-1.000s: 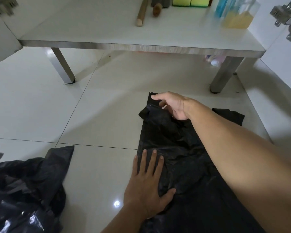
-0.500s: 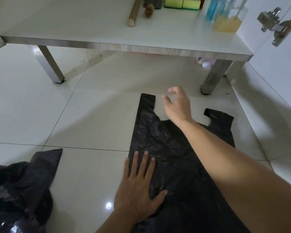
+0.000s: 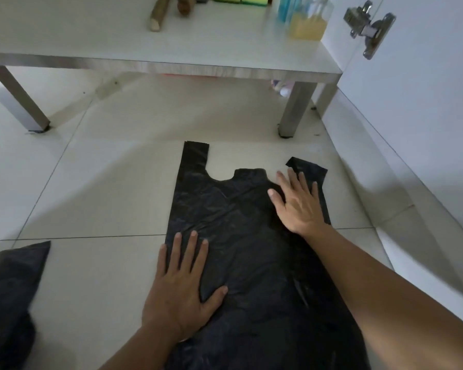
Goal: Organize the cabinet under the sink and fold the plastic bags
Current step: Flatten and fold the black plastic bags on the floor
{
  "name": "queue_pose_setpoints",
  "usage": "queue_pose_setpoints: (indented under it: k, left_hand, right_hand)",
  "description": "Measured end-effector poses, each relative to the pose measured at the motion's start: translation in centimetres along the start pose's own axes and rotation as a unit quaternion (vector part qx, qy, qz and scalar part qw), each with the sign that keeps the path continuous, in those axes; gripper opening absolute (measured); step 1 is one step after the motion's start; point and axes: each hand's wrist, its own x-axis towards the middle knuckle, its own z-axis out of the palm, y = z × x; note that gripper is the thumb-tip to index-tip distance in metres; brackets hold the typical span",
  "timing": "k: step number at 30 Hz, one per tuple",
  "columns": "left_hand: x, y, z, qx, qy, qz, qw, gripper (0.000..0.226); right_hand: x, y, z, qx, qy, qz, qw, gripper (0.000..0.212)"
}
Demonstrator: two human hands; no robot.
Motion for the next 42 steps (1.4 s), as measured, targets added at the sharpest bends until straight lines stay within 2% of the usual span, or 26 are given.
queue_pose_setpoints:
  k: [2, 4, 6, 10, 12, 15, 16, 19, 22, 24, 26, 28, 30, 33, 35, 38, 40, 42]
  left_hand:
    - [0.0, 0.0, 0.0, 0.002, -0.001, -0.001, 1.000, 0.090]
    - [0.1, 0.1, 0.0, 0.001, 0.004, 0.000, 1.000, 0.090]
    - [0.2, 0.1, 0.0, 0.005, 0.007, 0.003, 1.000, 0.090]
    - [0.0, 0.0, 0.2, 0.008, 0.005, 0.005, 1.000, 0.090]
    - [-0.1, 0.0, 0.3, 0.004, 0.003, 0.003, 1.000, 0.090]
    - [0.1, 0.0, 0.3, -0.004, 0.007, 0.003, 1.000, 0.090]
    - [0.1, 0.0, 0.2, -0.007, 0.008, 0.004, 1.000, 0.090]
    - [0.3, 0.0, 0.2, -0.010, 0.012, 0.005, 1.000, 0.090]
    - [0.2, 0.0, 0.3, -0.006, 0.011, 0.005, 1.000, 0.090]
    - [0.1, -0.1, 0.4, -0.005, 0.012, 0.006, 1.000, 0.091]
    - [0.2, -0.1, 0.3, -0.004, 0.011, 0.007, 1.000, 0.091]
    - [0.2, -0.1, 0.3, -0.001, 0.011, 0.009, 1.000, 0.091]
    - [0.3, -0.1, 0.3, -0.002, 0.012, 0.010, 1.000, 0.091]
    - [0.3, 0.0, 0.3, -0.004, 0.017, 0.006, 1.000, 0.090]
    - [0.3, 0.0, 0.3, -0.001, 0.021, 0.005, 1.000, 0.090]
    - [0.3, -0.1, 0.4, 0.009, 0.024, 0.008, 1.000, 0.089]
    - [0.2, -0.1, 0.5, 0.014, 0.023, 0.004, 1.000, 0.088]
    - [0.2, -0.1, 0.5, 0.013, 0.026, 0.001, 1.000, 0.087]
  right_hand:
    - [-0.7, 1.0, -0.3, 0.028, 0.099, 0.068, 0.992, 0.055]
    - [-0.2, 2.2, -1.3, 0.071, 0.147, 0.168, 0.972, 0.049]
    - [1.7, 2.7, -2.8, 0.116, 0.126, 0.259, 0.951, 0.054]
    - [5.3, 2.1, -4.8, 0.153, 0.025, 0.328, 0.932, 0.072]
    - [6.4, 1.7, -4.9, 0.183, 0.011, 0.345, 0.920, 0.068]
    - [7.4, 2.1, -4.8, 0.269, 0.021, 0.352, 0.896, 0.037]
    - [7.7, 2.4, -4.9, 0.307, 0.035, 0.355, 0.882, 0.034]
    - [8.6, 3.4, -5.9, 0.385, 0.119, 0.325, 0.855, 0.041]
    - [10.0, 4.5, -7.0, 0.445, 0.189, 0.307, 0.819, 0.035]
    - [10.4, 5.0, -7.7, 0.467, 0.197, 0.308, 0.805, 0.057]
    - [10.6, 5.4, -7.8, 0.453, 0.186, 0.299, 0.819, 0.070]
    - [9.7, 4.9, -7.7, 0.393, 0.192, 0.290, 0.851, 0.071]
    - [7.3, 3.7, -6.8, 0.288, 0.207, 0.280, 0.892, 0.064]
    - [2.9, 1.9, -3.9, 0.162, 0.210, 0.156, 0.952, 0.046]
    - [0.6, 1.4, -1.8, 0.073, 0.146, 0.091, 0.982, 0.052]
    - [-0.7, 2.0, 0.7, -0.012, -0.026, 0.090, 0.996, 0.070]
    - [-0.7, 2.6, 0.9, -0.030, -0.070, 0.096, 0.992, 0.074]
    - [-0.9, 2.4, 0.1, -0.014, -0.068, 0.117, 0.991, 0.076]
